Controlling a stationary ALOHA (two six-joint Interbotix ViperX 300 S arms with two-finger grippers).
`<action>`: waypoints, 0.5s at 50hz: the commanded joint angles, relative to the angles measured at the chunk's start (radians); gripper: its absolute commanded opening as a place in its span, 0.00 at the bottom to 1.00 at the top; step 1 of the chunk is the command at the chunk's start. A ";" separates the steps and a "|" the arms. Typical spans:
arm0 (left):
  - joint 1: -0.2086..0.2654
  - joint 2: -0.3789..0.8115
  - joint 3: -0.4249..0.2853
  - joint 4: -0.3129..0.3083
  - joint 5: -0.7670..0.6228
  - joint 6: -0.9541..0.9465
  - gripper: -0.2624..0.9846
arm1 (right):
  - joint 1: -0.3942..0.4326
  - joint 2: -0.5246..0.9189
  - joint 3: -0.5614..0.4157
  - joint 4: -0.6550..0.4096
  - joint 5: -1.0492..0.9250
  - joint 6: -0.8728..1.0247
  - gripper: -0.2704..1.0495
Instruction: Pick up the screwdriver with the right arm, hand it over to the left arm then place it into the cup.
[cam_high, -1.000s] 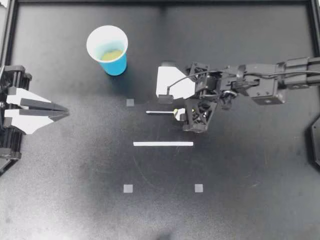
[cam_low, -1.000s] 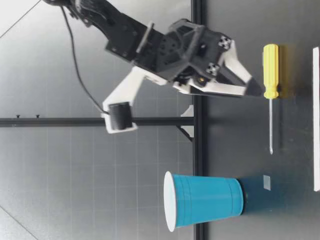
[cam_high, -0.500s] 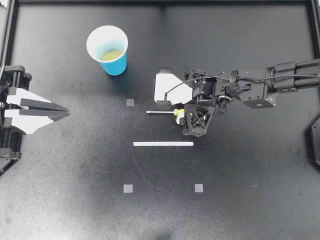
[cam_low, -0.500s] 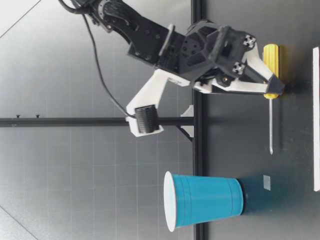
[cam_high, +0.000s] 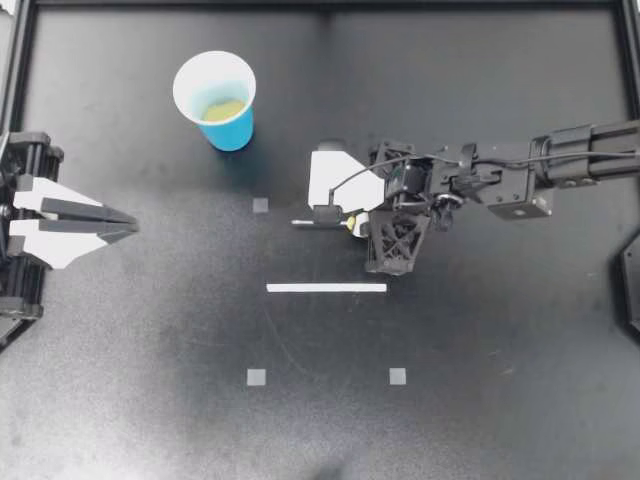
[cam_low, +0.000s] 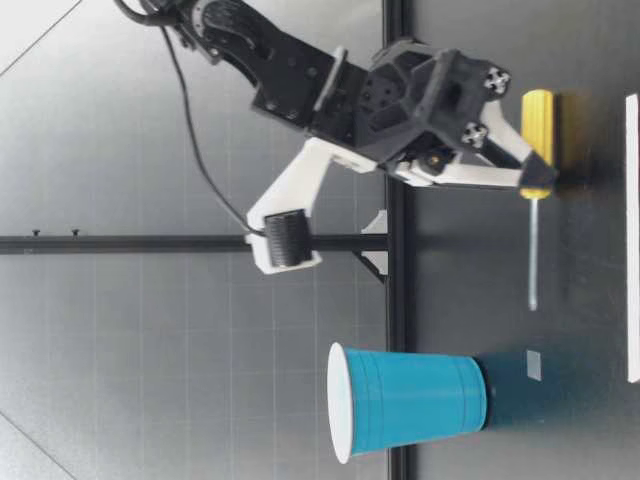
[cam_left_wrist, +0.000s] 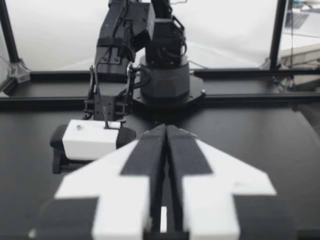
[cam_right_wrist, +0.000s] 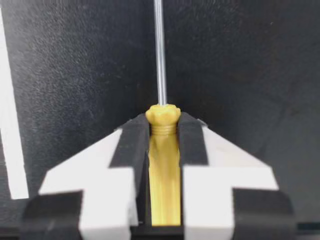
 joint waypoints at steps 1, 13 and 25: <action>0.005 0.018 0.000 -0.008 -0.044 0.002 0.33 | -0.005 -0.066 -0.005 0.014 -0.011 0.003 0.22; 0.021 0.129 0.014 -0.049 -0.164 0.005 0.45 | 0.038 -0.207 0.118 0.104 -0.204 0.015 0.22; 0.021 0.290 -0.023 -0.049 -0.279 -0.006 0.63 | 0.149 -0.341 0.279 0.133 -0.589 0.118 0.22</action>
